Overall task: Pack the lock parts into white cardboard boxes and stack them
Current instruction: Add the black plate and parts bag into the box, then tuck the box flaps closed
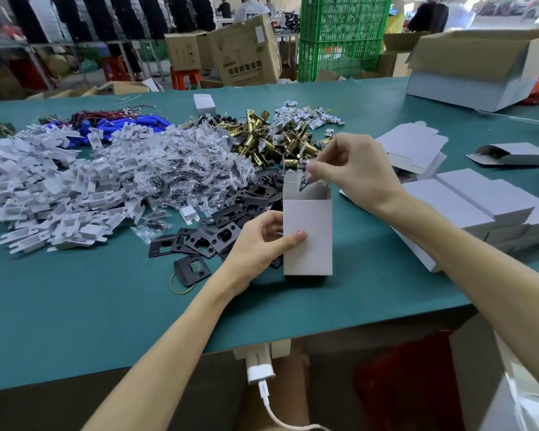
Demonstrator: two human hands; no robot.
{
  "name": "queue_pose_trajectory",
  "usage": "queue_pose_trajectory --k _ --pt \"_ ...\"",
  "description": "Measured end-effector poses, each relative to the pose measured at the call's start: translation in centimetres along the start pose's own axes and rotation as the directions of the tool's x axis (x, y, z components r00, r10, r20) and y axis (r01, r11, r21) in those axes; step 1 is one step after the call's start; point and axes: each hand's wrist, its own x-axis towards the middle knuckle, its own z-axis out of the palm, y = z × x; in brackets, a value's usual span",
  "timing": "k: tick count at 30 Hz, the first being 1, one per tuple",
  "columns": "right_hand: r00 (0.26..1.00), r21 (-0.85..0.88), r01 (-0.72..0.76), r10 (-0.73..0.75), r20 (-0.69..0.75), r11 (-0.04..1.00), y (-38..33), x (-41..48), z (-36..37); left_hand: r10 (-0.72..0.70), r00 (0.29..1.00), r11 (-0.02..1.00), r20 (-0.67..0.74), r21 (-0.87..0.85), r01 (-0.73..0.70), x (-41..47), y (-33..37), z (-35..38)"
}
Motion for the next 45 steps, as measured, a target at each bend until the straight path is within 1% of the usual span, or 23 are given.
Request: queue_pose_trajectory --k 4,7,14,17,21,24,28,30,31,33,35,36,37,39,41,43,45 --pt "0.983 -0.079 0.033 -0.018 0.182 0.996 0.4 -0.7 0.4 0.005 1.0 1.0 0.001 0.003 -0.005 0.1 -0.1 0.0" --pt "0.968 -0.115 0.05 -0.02 0.248 0.992 0.5 -0.9 0.5 0.01 1.0 1.0 0.005 -0.004 -0.01 0.0 0.0 0.0" --pt "0.945 -0.19 0.135 -0.069 0.32 0.973 0.2 -1.3 0.4 0.018 1.0 1.0 0.01 -0.003 -0.018 0.0 0.0 0.0" --pt "0.932 -0.268 0.172 -0.069 0.356 0.948 0.2 -1.4 0.3 0.026 1.0 1.0 0.013 0.004 -0.026 0.0 0.0 0.0" --pt "0.907 -0.306 0.2 -0.058 0.417 0.931 0.3 -1.7 0.4 0.029 1.0 1.0 0.007 0.003 -0.029 0.0 -0.1 -0.1" --pt "0.912 -0.33 0.205 -0.058 0.406 0.921 0.4 -2.2 0.8 0.036 0.999 0.999 0.011 0.001 -0.036 0.0 -0.2 -0.1" --pt "0.925 -0.326 0.17 -0.037 0.377 0.93 0.1 -2.0 0.8 0.04 0.999 0.999 0.025 0.002 -0.04 0.1 -0.2 -0.2" --pt "0.935 -0.287 0.165 -0.056 0.351 0.944 0.0 -2.0 0.8 0.044 0.999 0.999 0.019 0.001 -0.044 0.1 -0.2 -0.2" --pt "0.946 -0.265 0.164 -0.076 0.316 0.95 0.2 -2.2 0.8 0.046 0.999 0.999 0.016 -0.002 -0.046 0.1 -0.2 -0.2" --pt "0.977 -0.21 0.136 -0.095 0.193 0.968 0.8 -3.0 1.0 0.058 0.998 0.998 0.025 -0.011 -0.058 0.1 -0.1 -0.1" --pt "0.999 -0.098 0.031 -0.028 0.037 0.995 1.6 -4.0 1.5 0.075 0.997 0.997 0.035 -0.01 -0.075 0.1 0.0 -0.1" --pt "0.999 -0.022 -0.031 0.031 -0.02 0.999 2.0 -4.5 1.8 0.079 0.996 0.997 0.038 -0.009 -0.079 0.1 0.1 -0.2" --pt "0.995 0.046 -0.086 0.088 -0.043 0.995 2.4 -5.0 2.1 0.082 0.996 0.997 0.04 -0.009 -0.082 0.1 0.1 -0.2" --pt "0.983 0.199 -0.179 0.186 -0.013 0.963 3.1 -5.9 2.8 0.091 0.995 0.996 0.04 0.001 -0.092 0.2 0.0 -0.2" --pt "0.966 0.378 -0.251 0.254 0.043 0.891 3.5 -6.9 3.6 0.102 0.994 0.995 0.026 0.019 -0.102 0.3 -0.1 -0.3" --pt "0.952 0.532 -0.292 0.292 0.088 0.795 3.6 -7.6 4.4 0.113 0.994 0.993 0.013 0.026 -0.113 0.4 -0.2 -0.3" --pt "0.945 0.622 -0.301 0.314 0.093 0.723 3.8 -7.9 5.1 0.116 0.993 0.993 0.013 0.01 -0.116 0.4 -0.3 -0.4"
